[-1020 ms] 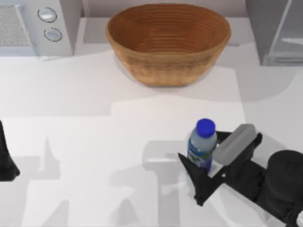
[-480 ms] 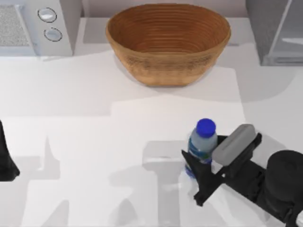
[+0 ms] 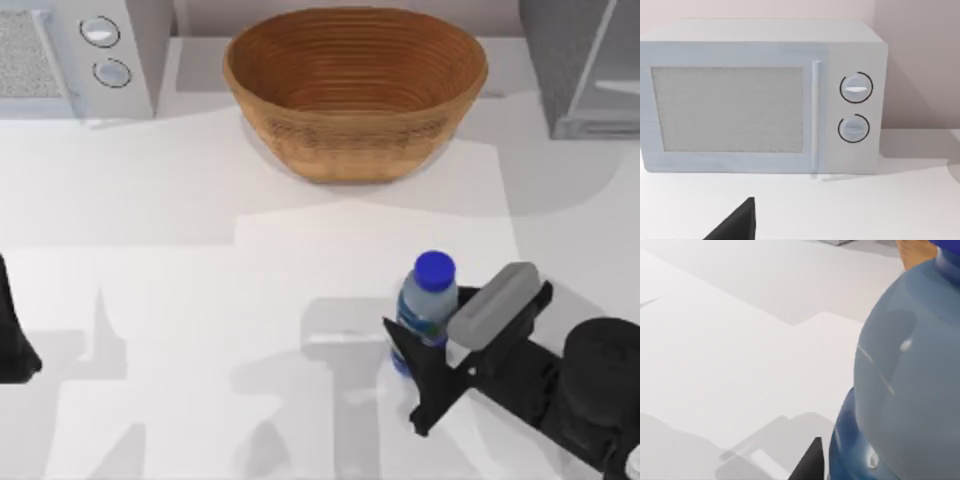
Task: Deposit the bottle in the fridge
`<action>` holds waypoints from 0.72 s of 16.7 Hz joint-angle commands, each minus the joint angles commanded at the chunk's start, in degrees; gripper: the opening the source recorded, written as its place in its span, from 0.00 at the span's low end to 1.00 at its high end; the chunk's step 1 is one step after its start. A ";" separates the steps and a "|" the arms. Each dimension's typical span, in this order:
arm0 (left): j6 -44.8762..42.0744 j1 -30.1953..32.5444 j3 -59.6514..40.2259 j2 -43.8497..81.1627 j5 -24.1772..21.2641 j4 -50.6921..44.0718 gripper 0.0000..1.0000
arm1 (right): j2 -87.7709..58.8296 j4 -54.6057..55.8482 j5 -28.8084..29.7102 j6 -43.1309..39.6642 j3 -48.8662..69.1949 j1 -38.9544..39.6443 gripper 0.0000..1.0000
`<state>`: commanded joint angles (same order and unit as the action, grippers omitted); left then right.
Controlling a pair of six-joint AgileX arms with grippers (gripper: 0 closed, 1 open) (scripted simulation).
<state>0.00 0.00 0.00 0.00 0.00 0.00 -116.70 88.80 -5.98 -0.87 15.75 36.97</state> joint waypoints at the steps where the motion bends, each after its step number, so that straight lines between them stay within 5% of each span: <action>1: 0.00 0.00 0.00 0.00 0.00 0.00 1.00 | 0.14 -0.10 -0.11 -0.12 0.00 -0.14 0.01; 12: 0.00 0.00 0.00 0.00 0.00 0.00 1.00 | 27.36 -20.89 -22.07 -4.51 -6.56 -21.71 0.01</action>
<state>0.00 0.00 0.00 0.00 0.00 0.00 -89.34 67.90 -28.05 -5.38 9.19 15.26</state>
